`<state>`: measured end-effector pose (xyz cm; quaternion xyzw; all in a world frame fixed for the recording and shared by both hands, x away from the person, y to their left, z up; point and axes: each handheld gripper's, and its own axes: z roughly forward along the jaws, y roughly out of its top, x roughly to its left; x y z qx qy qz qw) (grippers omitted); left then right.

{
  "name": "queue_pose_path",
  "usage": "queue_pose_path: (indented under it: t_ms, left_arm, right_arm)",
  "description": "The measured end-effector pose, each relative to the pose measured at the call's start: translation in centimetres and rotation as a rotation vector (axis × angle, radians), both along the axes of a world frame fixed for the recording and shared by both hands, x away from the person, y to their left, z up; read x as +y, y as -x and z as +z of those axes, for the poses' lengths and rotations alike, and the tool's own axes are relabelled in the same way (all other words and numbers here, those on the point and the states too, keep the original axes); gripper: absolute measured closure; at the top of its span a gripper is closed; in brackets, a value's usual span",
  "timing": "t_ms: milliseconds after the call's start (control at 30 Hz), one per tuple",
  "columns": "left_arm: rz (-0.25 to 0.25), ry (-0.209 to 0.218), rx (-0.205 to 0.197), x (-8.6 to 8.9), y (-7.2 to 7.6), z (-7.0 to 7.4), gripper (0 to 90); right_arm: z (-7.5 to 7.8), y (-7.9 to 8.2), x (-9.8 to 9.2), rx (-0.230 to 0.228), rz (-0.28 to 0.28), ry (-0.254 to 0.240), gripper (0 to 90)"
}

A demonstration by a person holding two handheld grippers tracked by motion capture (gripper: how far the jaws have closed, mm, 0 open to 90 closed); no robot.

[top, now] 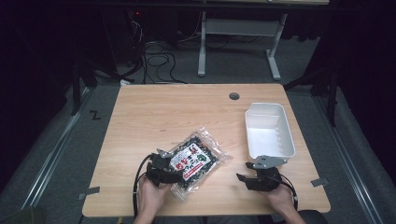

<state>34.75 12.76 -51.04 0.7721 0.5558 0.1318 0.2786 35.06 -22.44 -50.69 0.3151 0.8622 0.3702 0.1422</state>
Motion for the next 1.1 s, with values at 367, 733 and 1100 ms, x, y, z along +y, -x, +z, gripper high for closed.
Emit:
queue_pose_path:
  t_ms: [367,733,1100]
  left_arm:
    - [-0.019,-0.018,0.019,-0.10,-0.67,-0.48,19.1]
    - [-0.066,-0.015,0.024,-0.10,-0.63,-0.67,20.3]
    - [-0.101,-0.013,0.038,-0.15,-0.67,-0.68,20.5]
  right_arm:
    - [-0.07,-0.03,-0.01,0.006,-0.007,-0.015,39.4]
    - [-0.23,-0.04,0.15,0.019,0.001,0.002,38.5]
    - [-0.18,0.03,-0.01,0.007,-0.007,-0.014,40.2]
